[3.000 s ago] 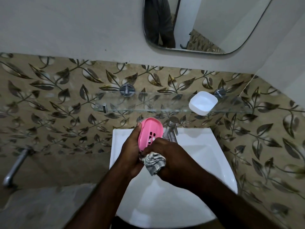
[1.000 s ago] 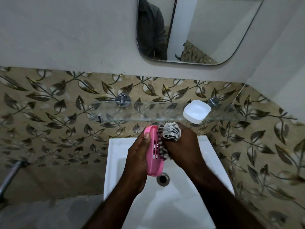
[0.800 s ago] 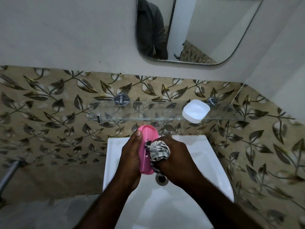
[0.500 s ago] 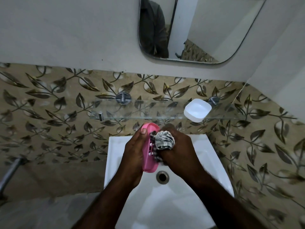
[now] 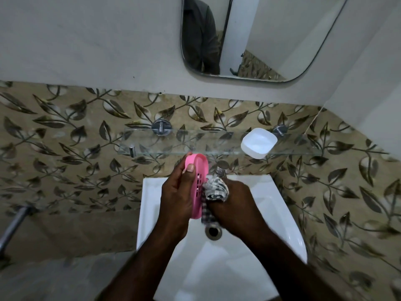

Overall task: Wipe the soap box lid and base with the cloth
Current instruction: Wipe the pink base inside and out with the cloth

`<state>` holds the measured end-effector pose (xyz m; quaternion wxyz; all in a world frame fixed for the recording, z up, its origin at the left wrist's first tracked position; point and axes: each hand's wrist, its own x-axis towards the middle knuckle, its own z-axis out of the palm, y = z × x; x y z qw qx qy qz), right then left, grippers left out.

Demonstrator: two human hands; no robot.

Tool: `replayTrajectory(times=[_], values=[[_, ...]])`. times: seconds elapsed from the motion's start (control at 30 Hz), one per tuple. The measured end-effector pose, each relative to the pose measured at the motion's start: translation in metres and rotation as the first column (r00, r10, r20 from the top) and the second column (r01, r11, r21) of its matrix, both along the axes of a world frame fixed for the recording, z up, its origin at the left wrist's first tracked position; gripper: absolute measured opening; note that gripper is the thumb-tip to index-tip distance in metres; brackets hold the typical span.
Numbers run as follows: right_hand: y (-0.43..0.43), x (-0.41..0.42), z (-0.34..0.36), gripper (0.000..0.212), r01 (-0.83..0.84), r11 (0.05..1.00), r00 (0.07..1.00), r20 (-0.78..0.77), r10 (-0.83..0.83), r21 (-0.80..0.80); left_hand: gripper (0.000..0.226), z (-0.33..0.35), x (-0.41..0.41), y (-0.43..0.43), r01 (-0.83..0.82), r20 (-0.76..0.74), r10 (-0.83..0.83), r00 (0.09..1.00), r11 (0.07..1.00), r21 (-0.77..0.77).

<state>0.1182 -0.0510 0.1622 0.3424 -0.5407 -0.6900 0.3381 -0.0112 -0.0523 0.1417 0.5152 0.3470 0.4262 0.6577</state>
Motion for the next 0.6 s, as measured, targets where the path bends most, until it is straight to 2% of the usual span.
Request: replayTrajectory(times=[0.1,0.27,0.43,0.53,0.6], values=[[-0.007,-0.001,-0.007,0.004,-0.091,0.995,0.993,0.075,0.095,-0.05,0.056,-0.002,-0.006,0.003,-0.008,0.03,0.007,1.0,1.0,0.026],[-0.006,0.002,0.007,0.005,-0.217,0.96,0.976,-0.039,0.214,-0.177,0.041,-0.003,-0.007,0.005,0.001,0.105,0.001,0.994,1.0,-0.019],[-0.015,-0.005,0.015,0.007,-0.299,0.92,0.939,-0.248,0.237,-0.253,0.052,-0.004,-0.003,0.005,0.015,0.231,0.005,0.973,0.996,-0.085],[-0.015,-0.007,0.018,0.007,-0.304,0.932,0.948,-0.164,0.274,-0.2,0.06,-0.006,-0.003,0.004,0.064,0.309,-0.022,0.951,0.99,-0.127],[-0.013,-0.004,0.02,0.012,-0.318,0.935,0.947,-0.005,0.322,-0.154,0.061,-0.007,-0.006,0.005,0.082,0.319,-0.036,0.947,0.988,-0.132]])
